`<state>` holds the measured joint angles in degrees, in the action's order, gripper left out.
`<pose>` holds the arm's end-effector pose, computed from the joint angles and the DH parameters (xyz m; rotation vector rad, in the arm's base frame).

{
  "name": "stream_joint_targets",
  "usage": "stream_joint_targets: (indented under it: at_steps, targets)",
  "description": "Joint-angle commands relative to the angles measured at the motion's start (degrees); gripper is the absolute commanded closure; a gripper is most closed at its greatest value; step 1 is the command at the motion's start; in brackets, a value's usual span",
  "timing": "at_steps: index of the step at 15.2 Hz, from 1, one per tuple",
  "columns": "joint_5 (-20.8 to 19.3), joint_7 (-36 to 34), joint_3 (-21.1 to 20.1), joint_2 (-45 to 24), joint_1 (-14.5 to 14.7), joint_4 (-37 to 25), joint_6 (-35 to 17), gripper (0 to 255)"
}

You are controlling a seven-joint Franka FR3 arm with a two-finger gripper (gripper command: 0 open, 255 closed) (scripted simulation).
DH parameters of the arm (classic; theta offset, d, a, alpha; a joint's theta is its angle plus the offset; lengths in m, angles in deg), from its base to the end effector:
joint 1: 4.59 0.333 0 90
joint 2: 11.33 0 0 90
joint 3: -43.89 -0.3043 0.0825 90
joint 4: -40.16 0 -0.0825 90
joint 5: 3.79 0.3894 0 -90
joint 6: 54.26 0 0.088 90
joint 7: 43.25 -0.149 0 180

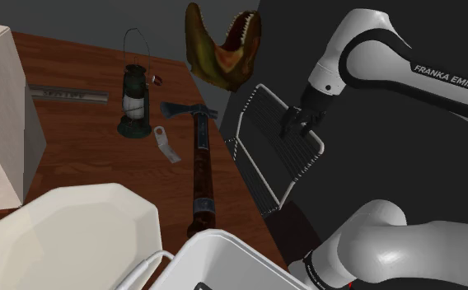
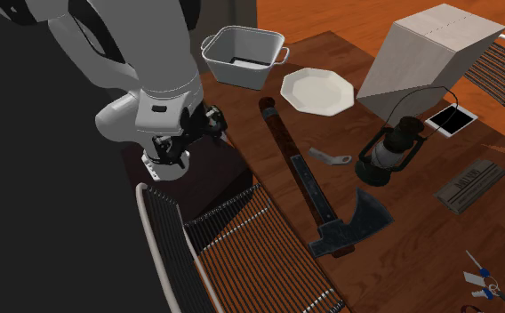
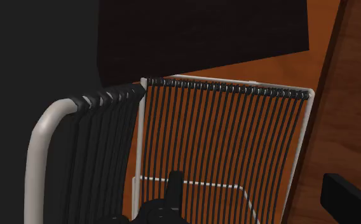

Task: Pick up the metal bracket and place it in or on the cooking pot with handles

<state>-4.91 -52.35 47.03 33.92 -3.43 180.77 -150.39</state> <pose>0.3273 -0.0154 0.5033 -3.1092 0.2735 -0.0177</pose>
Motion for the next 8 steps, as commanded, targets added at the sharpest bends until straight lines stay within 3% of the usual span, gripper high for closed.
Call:
stream_joint_targets:
  at_steps: [1,8]
  targets:
    - [0.00,0.00,0.00,0.00,0.00,0.00,0.00,0]
    - [3.20,-3.31,-5.22,-11.80,3.91,-4.50,-7.11,0]
